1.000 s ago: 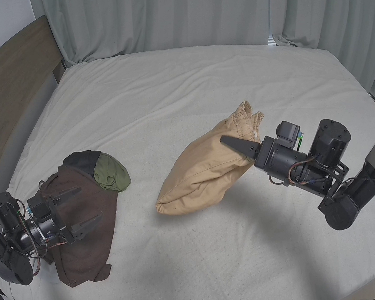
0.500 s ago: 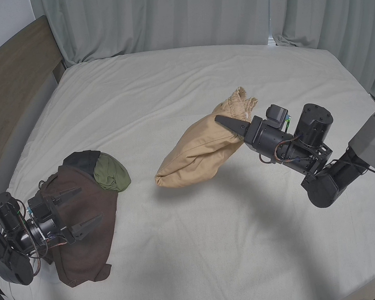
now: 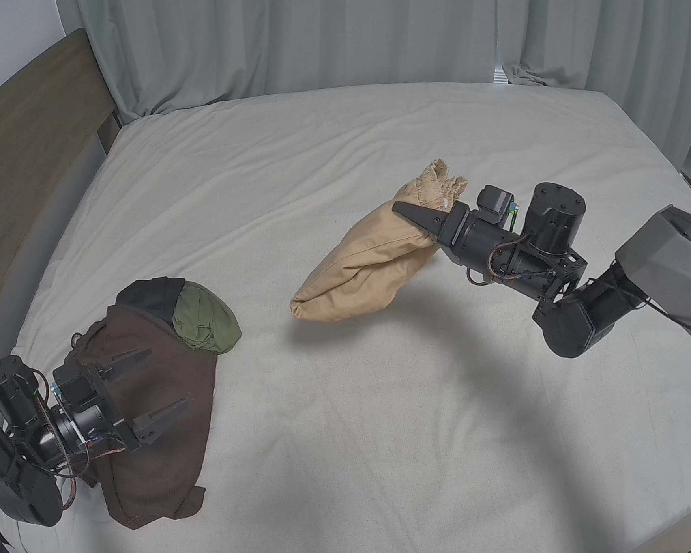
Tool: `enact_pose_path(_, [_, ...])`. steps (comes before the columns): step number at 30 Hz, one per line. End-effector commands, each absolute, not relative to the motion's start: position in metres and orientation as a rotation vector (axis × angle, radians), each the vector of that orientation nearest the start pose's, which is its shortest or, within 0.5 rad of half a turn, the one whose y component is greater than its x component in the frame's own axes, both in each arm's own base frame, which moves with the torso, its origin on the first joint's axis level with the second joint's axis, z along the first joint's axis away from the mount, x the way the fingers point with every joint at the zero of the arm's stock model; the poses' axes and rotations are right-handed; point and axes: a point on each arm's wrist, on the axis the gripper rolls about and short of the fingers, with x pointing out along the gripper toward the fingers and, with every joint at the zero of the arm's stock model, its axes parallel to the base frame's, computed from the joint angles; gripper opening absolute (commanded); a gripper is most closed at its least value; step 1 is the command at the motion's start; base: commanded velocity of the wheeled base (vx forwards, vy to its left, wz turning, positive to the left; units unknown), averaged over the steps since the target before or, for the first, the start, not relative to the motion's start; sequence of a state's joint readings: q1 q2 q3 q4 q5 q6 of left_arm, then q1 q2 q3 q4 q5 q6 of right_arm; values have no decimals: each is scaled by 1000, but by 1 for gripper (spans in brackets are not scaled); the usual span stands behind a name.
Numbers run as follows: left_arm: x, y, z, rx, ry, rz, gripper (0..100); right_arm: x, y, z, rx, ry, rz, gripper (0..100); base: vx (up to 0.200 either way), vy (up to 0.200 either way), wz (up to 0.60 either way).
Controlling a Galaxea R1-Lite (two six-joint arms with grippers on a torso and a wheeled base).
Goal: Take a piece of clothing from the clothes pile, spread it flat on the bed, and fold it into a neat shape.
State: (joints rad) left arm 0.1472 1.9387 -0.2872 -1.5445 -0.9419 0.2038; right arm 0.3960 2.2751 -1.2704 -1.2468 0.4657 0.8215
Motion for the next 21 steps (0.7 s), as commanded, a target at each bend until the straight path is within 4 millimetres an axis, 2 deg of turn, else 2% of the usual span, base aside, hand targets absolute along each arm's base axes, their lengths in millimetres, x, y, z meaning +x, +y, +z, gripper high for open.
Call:
enact_pose_path(1, [262,20,88,133,17,-800,100,422,182,138,764,125,899,0,0,0,0])
enact_pose_path(8, [262,20,88,133,18,-800,100,434,185,133,767,133,893,0,0,0,0])
enact_pose_path(21, [263,21,85,125,30,-801,100,466,187,158,812,97,892,0,0,0,0])
